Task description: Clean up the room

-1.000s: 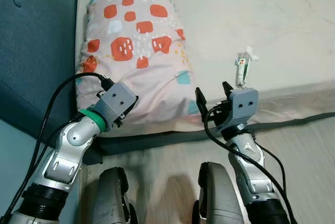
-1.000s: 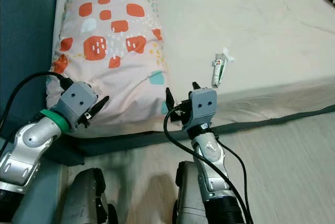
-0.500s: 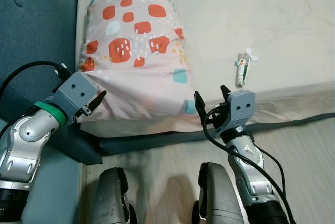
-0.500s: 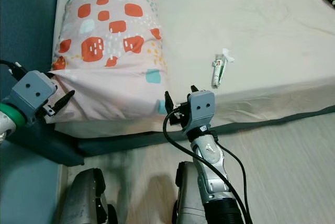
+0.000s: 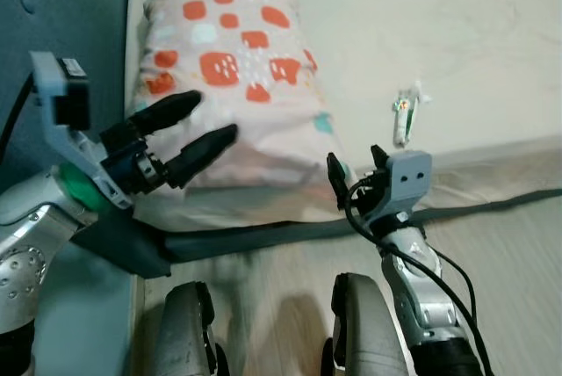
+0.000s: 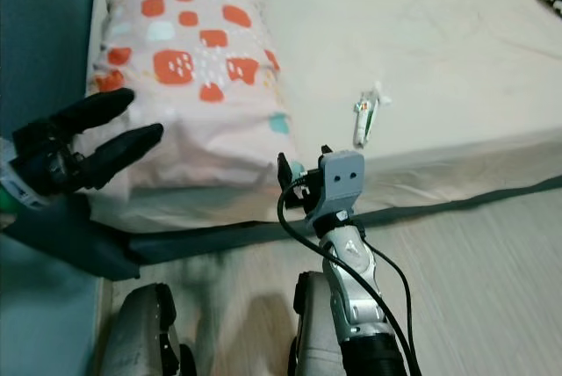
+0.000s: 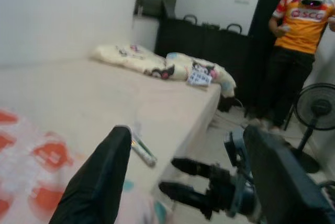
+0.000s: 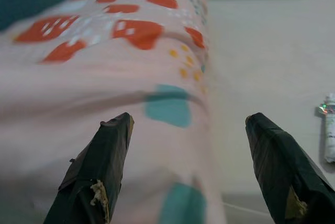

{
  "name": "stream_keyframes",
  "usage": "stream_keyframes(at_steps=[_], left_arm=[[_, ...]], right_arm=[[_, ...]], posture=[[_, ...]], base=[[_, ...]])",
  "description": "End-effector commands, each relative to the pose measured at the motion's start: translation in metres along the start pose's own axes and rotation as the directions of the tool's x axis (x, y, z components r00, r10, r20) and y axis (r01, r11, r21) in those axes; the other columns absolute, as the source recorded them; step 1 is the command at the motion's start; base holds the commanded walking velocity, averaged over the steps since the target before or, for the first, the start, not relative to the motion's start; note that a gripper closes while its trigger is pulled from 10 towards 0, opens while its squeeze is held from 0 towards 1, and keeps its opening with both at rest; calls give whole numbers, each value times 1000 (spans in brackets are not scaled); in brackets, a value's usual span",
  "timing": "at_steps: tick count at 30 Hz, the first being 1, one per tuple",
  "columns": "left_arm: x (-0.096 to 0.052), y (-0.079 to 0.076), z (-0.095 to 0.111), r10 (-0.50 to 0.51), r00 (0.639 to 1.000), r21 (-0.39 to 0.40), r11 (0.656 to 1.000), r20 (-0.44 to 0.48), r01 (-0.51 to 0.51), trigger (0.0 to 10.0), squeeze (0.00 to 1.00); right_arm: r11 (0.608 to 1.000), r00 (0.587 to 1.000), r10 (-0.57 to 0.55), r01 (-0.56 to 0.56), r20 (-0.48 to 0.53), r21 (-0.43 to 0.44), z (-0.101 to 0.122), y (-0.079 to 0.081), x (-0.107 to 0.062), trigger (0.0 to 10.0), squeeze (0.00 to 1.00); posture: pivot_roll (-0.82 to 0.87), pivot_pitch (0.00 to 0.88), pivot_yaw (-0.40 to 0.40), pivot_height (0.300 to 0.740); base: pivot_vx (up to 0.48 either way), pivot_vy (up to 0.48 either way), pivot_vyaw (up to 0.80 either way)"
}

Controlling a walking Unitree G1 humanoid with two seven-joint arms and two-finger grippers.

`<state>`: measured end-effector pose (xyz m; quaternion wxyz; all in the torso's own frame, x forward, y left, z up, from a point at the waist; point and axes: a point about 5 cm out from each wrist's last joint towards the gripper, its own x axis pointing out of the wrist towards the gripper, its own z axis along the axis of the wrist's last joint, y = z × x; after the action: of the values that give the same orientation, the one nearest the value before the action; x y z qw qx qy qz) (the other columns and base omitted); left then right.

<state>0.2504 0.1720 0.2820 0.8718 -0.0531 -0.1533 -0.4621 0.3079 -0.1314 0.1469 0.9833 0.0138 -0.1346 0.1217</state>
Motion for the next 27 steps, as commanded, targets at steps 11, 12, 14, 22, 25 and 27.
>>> stream_keyframes(at_steps=[11,12,14,22,25,27], left_arm=[[21,14,-14,241,970,3,970,-16,-241,10000,0],[28,16,-18,300,954,21,954,-16,-299,10000,0],[38,19,-27,378,925,54,925,-25,-376,10000,0],[51,19,-49,494,865,99,868,-86,-486,10000,0],[50,20,-76,535,829,200,841,-164,-503,10000,0],[49,20,-86,556,811,250,824,-183,-508,10000,0]], right_arm=[[999,999,-45,45,9,12,4,-10,0,10000,0],[999,999,-45,45,14,12,5,-10,0,10000,0],[999,999,-45,45,21,10,6,-9,1,10000,0],[999,999,-48,48,18,11,5,-10,-1,10000,0],[999,999,-53,53,5,6,1,-11,-3,10000,0],[999,999,-54,54,-2,3,-1,-12,-4,10000,0]], posture=[[1,132,25,610],[-3,131,27,615],[-4,130,27,625],[-5,128,27,650],[-7,120,27,665],[-7,120,27,670]], base=[[0,0,0],[0,0,0],[0,0,0],[0,0,0],[0,0,0],[0,0,0]])
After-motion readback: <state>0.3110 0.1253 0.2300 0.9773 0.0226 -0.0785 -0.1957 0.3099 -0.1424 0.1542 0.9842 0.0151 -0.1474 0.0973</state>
